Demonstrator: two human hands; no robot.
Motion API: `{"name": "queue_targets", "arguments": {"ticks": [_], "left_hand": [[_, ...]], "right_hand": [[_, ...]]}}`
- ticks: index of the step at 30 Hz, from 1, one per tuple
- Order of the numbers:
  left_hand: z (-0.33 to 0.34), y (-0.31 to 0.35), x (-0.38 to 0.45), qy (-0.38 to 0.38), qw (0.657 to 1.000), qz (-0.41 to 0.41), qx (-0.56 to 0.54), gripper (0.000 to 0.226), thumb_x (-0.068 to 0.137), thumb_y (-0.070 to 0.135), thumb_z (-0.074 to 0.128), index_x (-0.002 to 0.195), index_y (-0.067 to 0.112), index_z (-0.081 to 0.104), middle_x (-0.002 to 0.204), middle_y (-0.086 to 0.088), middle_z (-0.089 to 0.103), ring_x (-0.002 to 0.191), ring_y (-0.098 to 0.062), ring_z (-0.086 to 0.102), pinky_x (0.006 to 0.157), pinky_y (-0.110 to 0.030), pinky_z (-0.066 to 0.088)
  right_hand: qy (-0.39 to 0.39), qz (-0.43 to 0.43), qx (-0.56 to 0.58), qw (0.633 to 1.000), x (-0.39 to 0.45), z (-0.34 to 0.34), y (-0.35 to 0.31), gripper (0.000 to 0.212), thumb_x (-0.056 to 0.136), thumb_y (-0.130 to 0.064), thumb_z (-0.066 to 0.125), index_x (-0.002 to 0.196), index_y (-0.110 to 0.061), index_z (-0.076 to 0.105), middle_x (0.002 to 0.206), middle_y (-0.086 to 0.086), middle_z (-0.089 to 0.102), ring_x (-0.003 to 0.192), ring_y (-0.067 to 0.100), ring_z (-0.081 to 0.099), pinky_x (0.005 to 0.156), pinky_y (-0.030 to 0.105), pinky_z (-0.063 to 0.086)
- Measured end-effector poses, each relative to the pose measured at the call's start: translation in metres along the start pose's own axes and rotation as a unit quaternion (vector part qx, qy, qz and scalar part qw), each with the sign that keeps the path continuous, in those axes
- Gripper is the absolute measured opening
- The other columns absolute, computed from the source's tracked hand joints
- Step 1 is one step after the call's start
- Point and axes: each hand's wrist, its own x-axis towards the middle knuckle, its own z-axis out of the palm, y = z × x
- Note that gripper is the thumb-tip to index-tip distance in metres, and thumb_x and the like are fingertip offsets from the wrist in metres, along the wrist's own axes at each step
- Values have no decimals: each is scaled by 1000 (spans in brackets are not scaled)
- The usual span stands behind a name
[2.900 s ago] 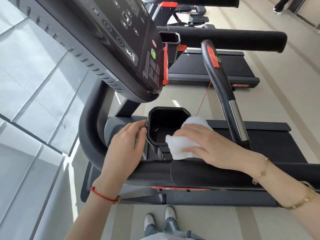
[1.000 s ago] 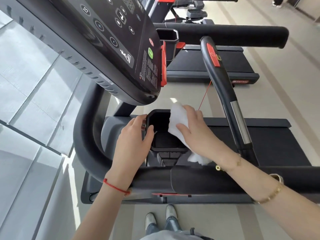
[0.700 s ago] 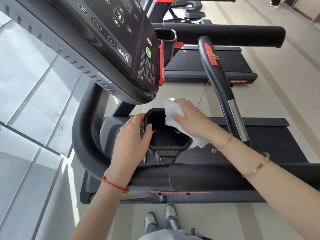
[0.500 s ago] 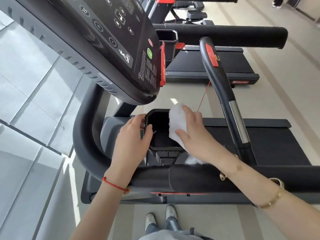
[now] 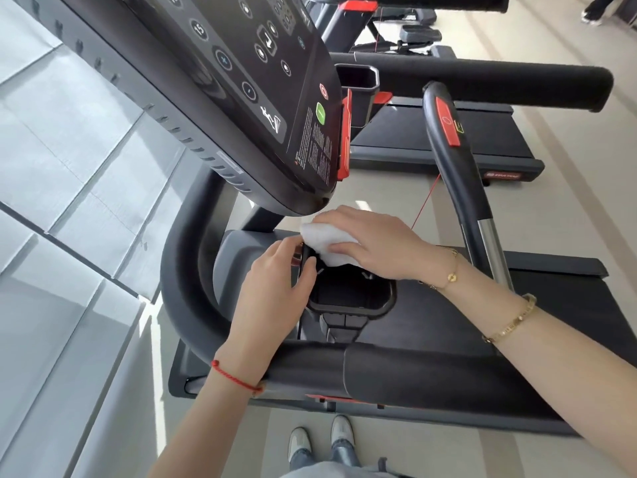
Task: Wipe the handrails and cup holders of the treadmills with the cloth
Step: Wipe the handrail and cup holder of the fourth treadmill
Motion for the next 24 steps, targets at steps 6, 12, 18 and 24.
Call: {"name": "queue_targets", "arguments": {"ticks": [6,12,18,24], "left_hand": [[0,0,0,0,1000,-2,0,38,94,34,54,131,26,55,116,11,64,98,-3,58,78,-18,41],[0,-1,1,-4,1000,1,-4,37,94,32,53,130,23,56,114,10,65,96,-4,58,75,-13,38],[-1,0,1,-8,1000,2,1,39,96,31,54,132,19,55,115,3,65,101,-16,61,82,-22,44],[0,0,1,-10,1000,-1,14,41,96,33,53,135,19,53,114,4,65,99,-12,60,77,-15,35]], "right_hand": [[12,79,59,995,-34,-2,18,40,100,-38,41,138,-29,36,128,-7,46,104,19,52,79,30,35],[37,114,93,988,-16,0,-2,34,99,-28,48,133,-28,46,126,-5,52,108,17,50,75,24,25],[91,247,245,933,-70,24,-32,63,101,-25,43,152,-28,7,151,-1,15,109,9,34,87,17,24],[79,277,207,935,-57,20,-27,64,101,-27,45,152,-18,8,153,7,17,116,22,42,89,21,26]]}}
